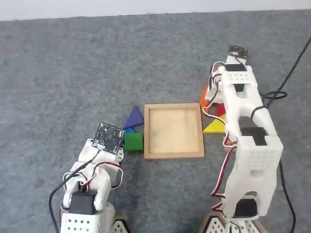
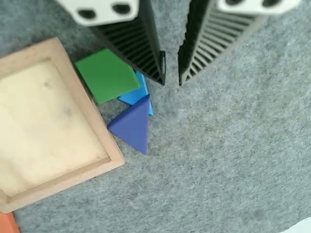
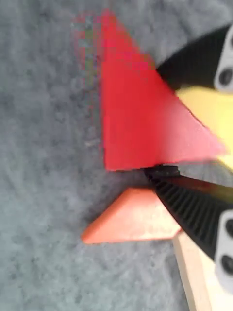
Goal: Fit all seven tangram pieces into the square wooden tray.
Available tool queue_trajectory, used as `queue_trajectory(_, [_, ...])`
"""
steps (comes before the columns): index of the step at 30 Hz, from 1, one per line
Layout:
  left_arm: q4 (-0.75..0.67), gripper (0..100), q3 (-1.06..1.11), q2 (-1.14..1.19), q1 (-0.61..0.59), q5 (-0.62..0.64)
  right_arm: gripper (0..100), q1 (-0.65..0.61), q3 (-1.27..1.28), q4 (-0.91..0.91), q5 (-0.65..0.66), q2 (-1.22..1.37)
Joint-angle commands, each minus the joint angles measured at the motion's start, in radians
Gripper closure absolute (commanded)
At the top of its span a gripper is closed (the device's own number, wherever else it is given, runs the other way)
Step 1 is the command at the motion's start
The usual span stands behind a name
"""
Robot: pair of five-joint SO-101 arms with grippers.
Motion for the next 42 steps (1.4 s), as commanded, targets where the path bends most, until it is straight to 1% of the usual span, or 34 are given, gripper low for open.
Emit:
queue_trajectory(1, [0.006, 95, -0.008, -0.014, -0.005, 0.008, 91.1, 0.005, -0.051, -0.004, -0.012, -0.013])
queue_trajectory(8, [0.006, 95, -0.008, -0.014, -0.005, 0.008, 91.8, 0.008, -0.054, -0.002, -0.008, -0.015])
queue_trajectory(15, [0.006, 95, -0.008, -0.014, -0.005, 0.008, 91.9, 0.111, -0.138, 0.15, -0.008, -0.094])
queue_trajectory(20, [0.006, 95, -0.008, -0.014, -0.005, 0.008, 91.6, 0.191, -0.183, 0.176, 0.002, -0.137])
queue_trajectory(23, [0.006, 95, -0.008, -0.014, -0.005, 0.008, 91.6, 0.217, -0.186, 0.177, 0.089, -0.136])
queue_trajectory(25, [0.006, 95, -0.008, -0.014, -0.005, 0.008, 91.4, 0.213, -0.18, 0.179, 0.15, -0.136])
queue_trajectory(29, [0.006, 95, -0.008, -0.014, -0.005, 0.008, 91.1, 0.159, -0.18, 0.275, 0.336, -0.143])
queue_trajectory(31, [0.006, 95, -0.008, -0.014, -0.005, 0.008, 87.4, 0.125, -0.18, 0.314, 0.42, -0.145])
queue_trajectory(34, [0.006, 95, -0.008, -0.014, -0.005, 0.008, 76.9, 0.09, -0.18, 0.318, 0.516, -0.142])
queue_trajectory(36, [0.006, 95, -0.008, -0.014, -0.005, 0.008, 71.1, 0.077, -0.189, 0.298, 0.546, -0.137])
queue_trajectory(38, [0.006, 95, -0.008, -0.014, -0.005, 0.008, 67.5, 0.068, -0.207, 0.254, 0.548, -0.134])
queue_trajectory(42, [0.006, 95, -0.008, -0.014, -0.005, 0.008, 66.9, 0.062, -0.236, 0.165, 0.549, -0.131])
